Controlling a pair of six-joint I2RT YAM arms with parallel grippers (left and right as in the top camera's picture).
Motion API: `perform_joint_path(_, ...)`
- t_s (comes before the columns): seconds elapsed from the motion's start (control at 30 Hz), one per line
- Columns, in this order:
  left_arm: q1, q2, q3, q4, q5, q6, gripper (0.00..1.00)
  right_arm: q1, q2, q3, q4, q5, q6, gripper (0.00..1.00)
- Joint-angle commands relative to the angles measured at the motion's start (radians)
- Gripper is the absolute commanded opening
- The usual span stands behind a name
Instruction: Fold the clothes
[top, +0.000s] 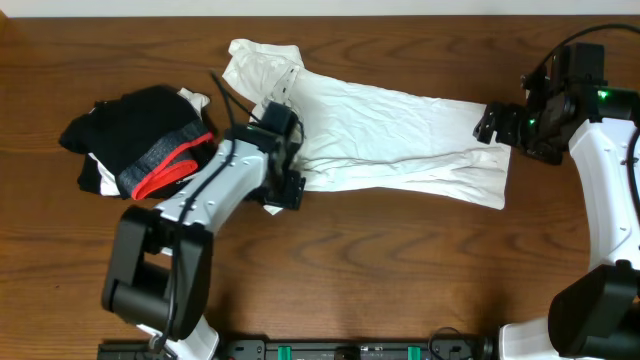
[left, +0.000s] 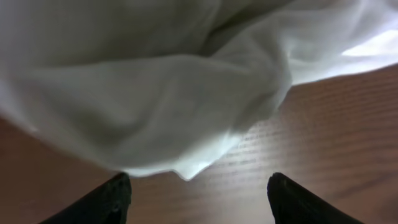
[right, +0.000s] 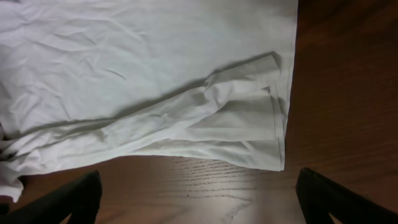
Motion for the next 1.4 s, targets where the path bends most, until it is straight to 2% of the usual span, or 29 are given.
perform_joint_path(0.0,-0.019,0.014,-0.04,0.034,-0.053,0.01,0.72,-0.006,-0.016,-0.006,0.005,0.0,0.011,0.98)
perform_joint_path(0.07,-0.02,0.014,-0.066,0.066,-0.053,0.018,0.72,-0.006,-0.016,-0.006,0.006,0.0,0.011,0.98)
perform_joint_path(0.17,-0.02,0.014,-0.122,0.143,-0.058,0.04,0.65,-0.006,-0.016,-0.006,0.013,0.0,0.011,0.98)
perform_joint_path(0.2,-0.02,0.014,-0.135,0.161,-0.071,0.04,0.6,-0.006,-0.016,-0.006,0.016,0.0,0.011,0.98)
perform_joint_path(0.33,-0.02,0.012,-0.145,0.174,-0.106,0.04,0.25,-0.006,-0.016,-0.006,0.017,0.0,0.011,0.98)
perform_joint_path(0.4,-0.02,0.001,-0.141,0.158,-0.106,0.039,0.13,-0.006,-0.016,-0.006,0.017,0.004,0.01,0.98)
perform_joint_path(0.47,-0.02,-0.018,-0.126,0.114,-0.106,0.039,0.06,-0.006,-0.016,-0.006,0.016,0.021,0.011,0.98)
perform_joint_path(0.77,-0.012,-0.239,-0.035,-0.203,-0.24,-0.009,0.06,-0.006,-0.016,-0.006,0.008,0.064,0.01,0.99)
perform_joint_path(0.87,-0.004,-0.319,-0.035,-0.253,-0.236,-0.037,0.06,-0.006,-0.015,-0.01,0.001,0.064,-0.008,0.99)
perform_joint_path(1.07,-0.004,-0.393,-0.035,-0.291,-0.237,-0.056,0.06,0.0,-0.006,-0.107,0.003,0.007,-0.009,0.91)
perform_joint_path(1.37,-0.004,-0.393,-0.035,-0.295,-0.237,-0.063,0.06,0.007,-0.006,-0.403,0.345,-0.21,-0.008,0.88)
